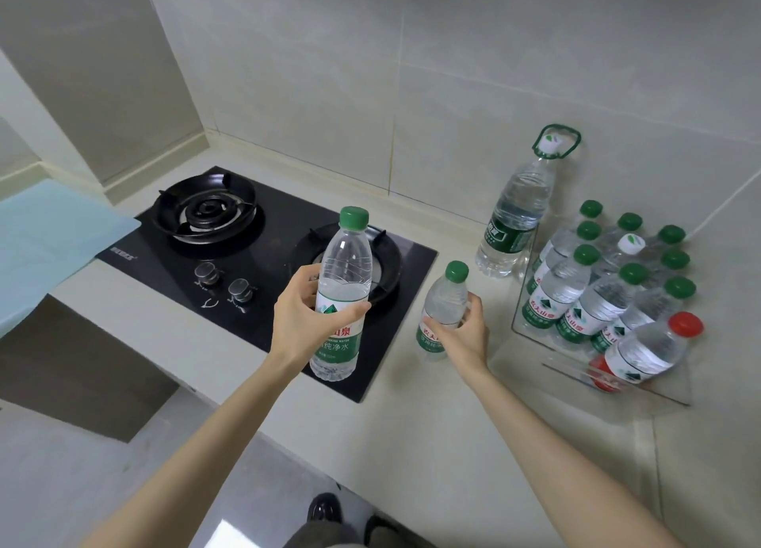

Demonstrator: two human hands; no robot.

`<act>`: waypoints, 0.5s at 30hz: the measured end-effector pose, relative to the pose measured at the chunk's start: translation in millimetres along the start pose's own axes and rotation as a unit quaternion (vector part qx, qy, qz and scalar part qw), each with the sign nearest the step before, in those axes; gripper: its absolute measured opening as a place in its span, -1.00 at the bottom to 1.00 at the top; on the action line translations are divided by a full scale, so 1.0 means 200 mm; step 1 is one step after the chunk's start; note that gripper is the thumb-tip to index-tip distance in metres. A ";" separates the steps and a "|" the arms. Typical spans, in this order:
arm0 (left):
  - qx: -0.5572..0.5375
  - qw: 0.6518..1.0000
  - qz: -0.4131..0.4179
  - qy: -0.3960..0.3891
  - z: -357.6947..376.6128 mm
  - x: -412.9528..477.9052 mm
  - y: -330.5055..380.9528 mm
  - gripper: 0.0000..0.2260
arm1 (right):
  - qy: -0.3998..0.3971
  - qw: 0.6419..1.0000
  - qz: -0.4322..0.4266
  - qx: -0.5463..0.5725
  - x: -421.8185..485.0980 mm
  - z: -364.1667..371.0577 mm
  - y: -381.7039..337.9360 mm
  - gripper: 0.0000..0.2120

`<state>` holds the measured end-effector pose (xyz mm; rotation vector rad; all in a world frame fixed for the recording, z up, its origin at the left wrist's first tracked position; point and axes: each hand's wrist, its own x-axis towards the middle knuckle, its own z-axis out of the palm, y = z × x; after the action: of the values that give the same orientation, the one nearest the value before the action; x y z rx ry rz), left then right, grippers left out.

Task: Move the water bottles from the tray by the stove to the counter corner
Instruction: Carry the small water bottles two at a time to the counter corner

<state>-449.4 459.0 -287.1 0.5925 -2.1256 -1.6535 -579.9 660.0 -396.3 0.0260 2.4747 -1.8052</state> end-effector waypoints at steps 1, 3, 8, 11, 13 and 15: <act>-0.001 1.000 -0.001 0.003 -0.01 -0.01 0.00 -0.50 | -0.002 1.000 -0.002 -0.001 -0.01 -0.01 -0.01 -0.39; -0.004 1.000 -0.004 0.014 -0.02 -0.03 0.01 -0.50 | -0.008 1.000 -0.009 -0.007 -0.02 -0.02 -0.02 -0.41; -0.014 0.999 -0.012 0.049 -0.06 -0.08 0.05 -0.50 | -0.066 0.997 -0.043 0.003 -0.04 -0.06 -0.16 -0.37; -0.026 0.997 -0.012 0.074 -0.11 -0.11 0.07 -0.49 | -0.107 0.991 -0.077 0.017 -0.07 -0.07 -0.31 -0.28; -0.036 0.995 -0.011 0.092 -0.15 -0.15 0.10 -0.47 | -0.136 0.985 -0.102 0.027 -0.11 -0.06 -0.42 -0.29; -0.046 0.993 -0.010 0.112 -0.19 -0.18 0.13 -0.48 | -0.155 0.980 -0.119 0.039 -0.14 -0.03 -0.52 -0.31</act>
<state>-401.6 453.1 -254.4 0.7353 -1.8804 -1.6029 -558.9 635.6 -294.3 -0.5274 2.2646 -1.8230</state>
